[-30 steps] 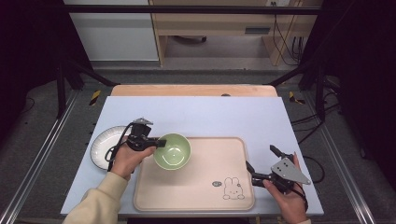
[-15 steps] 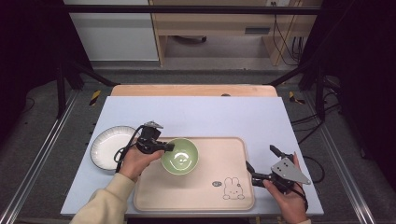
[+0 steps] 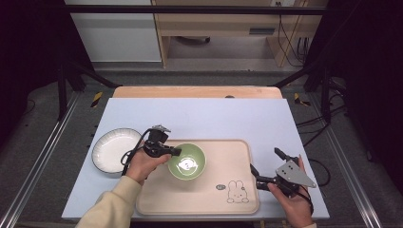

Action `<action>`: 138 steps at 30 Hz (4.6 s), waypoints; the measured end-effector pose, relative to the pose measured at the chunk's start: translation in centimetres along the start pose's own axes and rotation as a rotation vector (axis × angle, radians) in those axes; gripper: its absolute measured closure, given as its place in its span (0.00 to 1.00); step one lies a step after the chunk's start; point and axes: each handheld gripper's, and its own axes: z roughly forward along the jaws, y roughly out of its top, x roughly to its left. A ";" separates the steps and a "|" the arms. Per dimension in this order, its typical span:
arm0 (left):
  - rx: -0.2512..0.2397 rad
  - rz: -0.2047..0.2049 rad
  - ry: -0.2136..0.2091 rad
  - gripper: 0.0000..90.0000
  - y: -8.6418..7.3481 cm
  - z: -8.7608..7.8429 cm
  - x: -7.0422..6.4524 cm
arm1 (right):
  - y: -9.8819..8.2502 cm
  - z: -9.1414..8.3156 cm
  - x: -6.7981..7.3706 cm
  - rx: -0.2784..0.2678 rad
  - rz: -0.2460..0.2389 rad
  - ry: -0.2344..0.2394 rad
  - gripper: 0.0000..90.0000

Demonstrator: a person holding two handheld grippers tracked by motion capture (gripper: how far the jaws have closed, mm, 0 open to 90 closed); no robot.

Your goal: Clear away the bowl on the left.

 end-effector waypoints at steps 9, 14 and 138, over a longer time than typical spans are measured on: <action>0.013 -0.013 0.000 0.91 -0.2 0.3 0.4 | 0.0 0.0 0.0 0.001 -0.001 0.003 0.04; 0.020 -0.017 -0.002 0.91 -0.2 0.4 0.5 | 0.0 0.0 0.0 0.003 -0.001 0.005 0.04; -0.682 0.373 -0.032 0.02 -3.9 -8.6 -4.0 | 0.0 -0.2 -0.1 -0.016 0.020 0.001 0.03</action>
